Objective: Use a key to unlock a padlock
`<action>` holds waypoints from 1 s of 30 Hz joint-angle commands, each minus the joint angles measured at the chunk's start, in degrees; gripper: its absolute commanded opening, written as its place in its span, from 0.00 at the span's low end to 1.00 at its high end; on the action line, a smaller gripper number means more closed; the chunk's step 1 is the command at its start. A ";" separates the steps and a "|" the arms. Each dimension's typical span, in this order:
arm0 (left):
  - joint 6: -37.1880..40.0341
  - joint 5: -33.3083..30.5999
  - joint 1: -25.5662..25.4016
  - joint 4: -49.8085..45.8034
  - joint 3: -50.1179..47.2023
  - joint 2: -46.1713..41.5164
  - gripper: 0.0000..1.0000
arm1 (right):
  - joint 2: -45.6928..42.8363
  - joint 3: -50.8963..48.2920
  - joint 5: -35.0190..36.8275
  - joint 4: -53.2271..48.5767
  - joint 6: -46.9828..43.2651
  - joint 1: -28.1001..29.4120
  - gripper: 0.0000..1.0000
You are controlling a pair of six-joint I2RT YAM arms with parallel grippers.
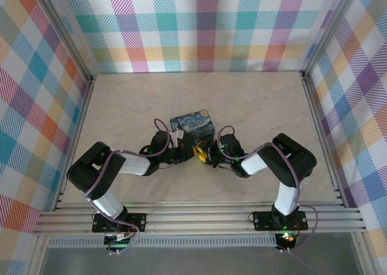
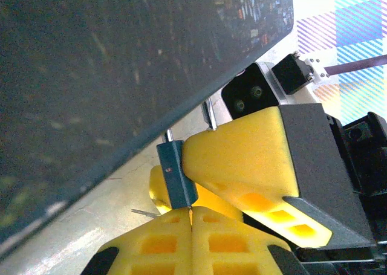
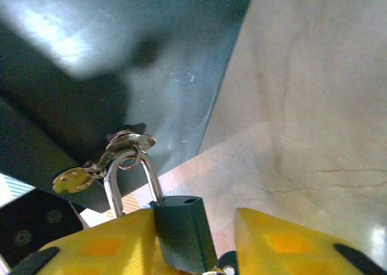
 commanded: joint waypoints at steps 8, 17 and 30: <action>-0.52 2.69 -0.22 4.80 0.37 0.38 0.00 | 3.25 -0.49 -0.76 7.03 0.80 0.60 0.03; 3.63 -0.15 -0.21 -3.65 0.34 -4.06 0.36 | -0.47 -1.48 0.71 -2.92 -1.24 0.61 0.00; 13.03 -6.28 -0.13 -18.64 0.52 -12.62 0.42 | -20.96 5.38 7.54 -47.64 -23.33 -3.36 0.00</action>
